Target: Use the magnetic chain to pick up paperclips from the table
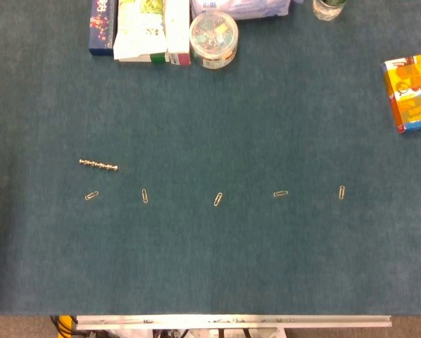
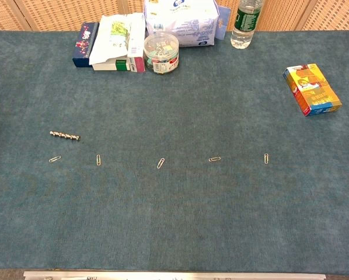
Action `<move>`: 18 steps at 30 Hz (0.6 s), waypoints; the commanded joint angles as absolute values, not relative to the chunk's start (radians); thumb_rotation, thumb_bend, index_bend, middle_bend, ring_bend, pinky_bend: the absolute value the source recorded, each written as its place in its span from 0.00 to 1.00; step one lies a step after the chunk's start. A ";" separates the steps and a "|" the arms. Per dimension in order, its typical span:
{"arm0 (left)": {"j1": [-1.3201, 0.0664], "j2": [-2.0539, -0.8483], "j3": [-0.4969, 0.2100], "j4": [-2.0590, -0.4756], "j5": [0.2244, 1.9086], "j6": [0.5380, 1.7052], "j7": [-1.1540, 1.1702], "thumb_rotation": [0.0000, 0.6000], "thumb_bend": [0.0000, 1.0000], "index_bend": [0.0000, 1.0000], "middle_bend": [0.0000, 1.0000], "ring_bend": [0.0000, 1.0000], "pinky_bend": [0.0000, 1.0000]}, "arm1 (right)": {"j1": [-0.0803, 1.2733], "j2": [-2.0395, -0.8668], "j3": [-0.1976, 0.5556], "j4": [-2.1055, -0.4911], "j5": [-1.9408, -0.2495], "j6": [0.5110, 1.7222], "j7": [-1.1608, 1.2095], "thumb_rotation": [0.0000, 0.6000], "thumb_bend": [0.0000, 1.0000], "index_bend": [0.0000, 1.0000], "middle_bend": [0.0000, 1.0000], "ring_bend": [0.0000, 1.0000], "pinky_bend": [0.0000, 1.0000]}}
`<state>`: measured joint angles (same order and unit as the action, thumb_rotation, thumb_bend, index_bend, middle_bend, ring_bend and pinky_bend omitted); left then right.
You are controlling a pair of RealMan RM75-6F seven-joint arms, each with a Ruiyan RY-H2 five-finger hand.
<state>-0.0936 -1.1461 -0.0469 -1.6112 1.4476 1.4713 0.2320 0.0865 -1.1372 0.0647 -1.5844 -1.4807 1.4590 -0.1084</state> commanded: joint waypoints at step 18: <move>-0.095 -1.201 -0.028 -1.549 1.537 1.515 0.206 1.00 0.17 0.00 0.00 0.12 0.27 | 0.083 -1.097 0.071 -1.626 -1.487 1.472 -0.058 1.00 0.11 0.13 0.14 0.11 0.16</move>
<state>-0.0924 -1.1918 -0.0330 -1.5553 1.5288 1.5166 0.1943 0.0849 -1.1016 0.0702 -1.6217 -1.4866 1.4683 -0.0579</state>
